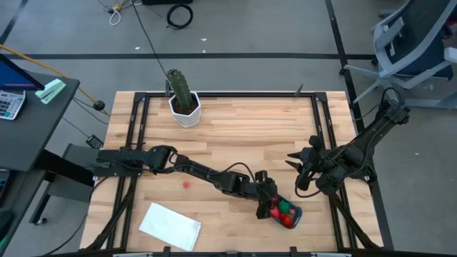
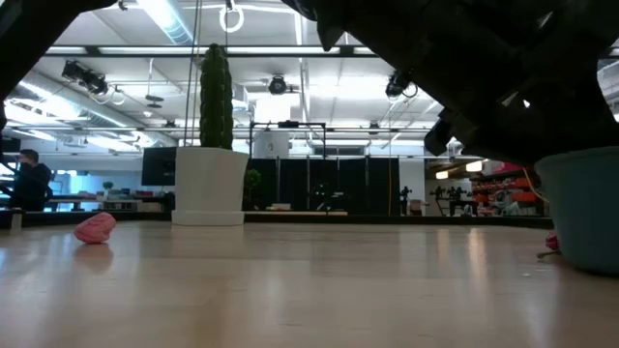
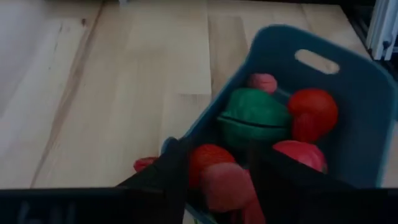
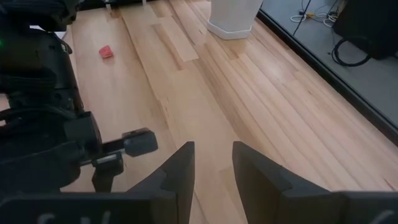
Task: Pick and placing Produce into tupperware
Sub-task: Put the peach into the bin
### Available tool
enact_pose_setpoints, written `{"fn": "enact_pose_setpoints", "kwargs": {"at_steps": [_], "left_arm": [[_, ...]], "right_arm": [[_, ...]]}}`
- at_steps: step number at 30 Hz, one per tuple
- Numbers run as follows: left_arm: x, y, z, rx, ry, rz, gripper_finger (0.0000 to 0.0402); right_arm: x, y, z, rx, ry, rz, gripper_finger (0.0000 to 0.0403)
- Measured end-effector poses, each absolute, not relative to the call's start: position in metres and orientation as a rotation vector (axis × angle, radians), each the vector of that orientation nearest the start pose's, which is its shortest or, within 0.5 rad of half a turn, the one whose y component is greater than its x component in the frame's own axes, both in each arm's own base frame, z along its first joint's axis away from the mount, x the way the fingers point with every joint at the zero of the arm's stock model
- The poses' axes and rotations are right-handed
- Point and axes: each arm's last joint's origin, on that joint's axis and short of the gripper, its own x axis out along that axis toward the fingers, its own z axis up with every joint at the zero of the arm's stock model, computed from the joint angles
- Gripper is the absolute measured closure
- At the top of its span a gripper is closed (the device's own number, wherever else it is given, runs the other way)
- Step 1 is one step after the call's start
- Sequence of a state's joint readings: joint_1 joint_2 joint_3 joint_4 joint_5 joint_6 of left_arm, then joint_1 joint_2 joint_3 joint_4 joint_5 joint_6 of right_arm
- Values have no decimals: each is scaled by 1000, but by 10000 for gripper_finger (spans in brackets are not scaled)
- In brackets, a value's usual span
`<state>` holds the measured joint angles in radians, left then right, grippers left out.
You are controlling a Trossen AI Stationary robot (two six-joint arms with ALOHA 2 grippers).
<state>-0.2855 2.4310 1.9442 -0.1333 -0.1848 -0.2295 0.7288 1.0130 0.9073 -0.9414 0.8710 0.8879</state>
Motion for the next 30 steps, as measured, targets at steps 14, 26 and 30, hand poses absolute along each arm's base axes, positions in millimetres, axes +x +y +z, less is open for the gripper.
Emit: {"fn": "enact_pose_setpoints", "kwargs": {"at_steps": [14, 26, 30], "left_arm": [[495, -124, 226, -112, 972, 237, 245], [407, -148, 260, -79, 1205, 711, 327], [377, -162, 263, -99, 1192, 780, 358]], "right_arm": [[144, 99, 286, 95, 596, -417, 286], [144, 101, 284, 107, 625, -399, 286], [143, 103, 283, 93, 635, -388, 286]]}}
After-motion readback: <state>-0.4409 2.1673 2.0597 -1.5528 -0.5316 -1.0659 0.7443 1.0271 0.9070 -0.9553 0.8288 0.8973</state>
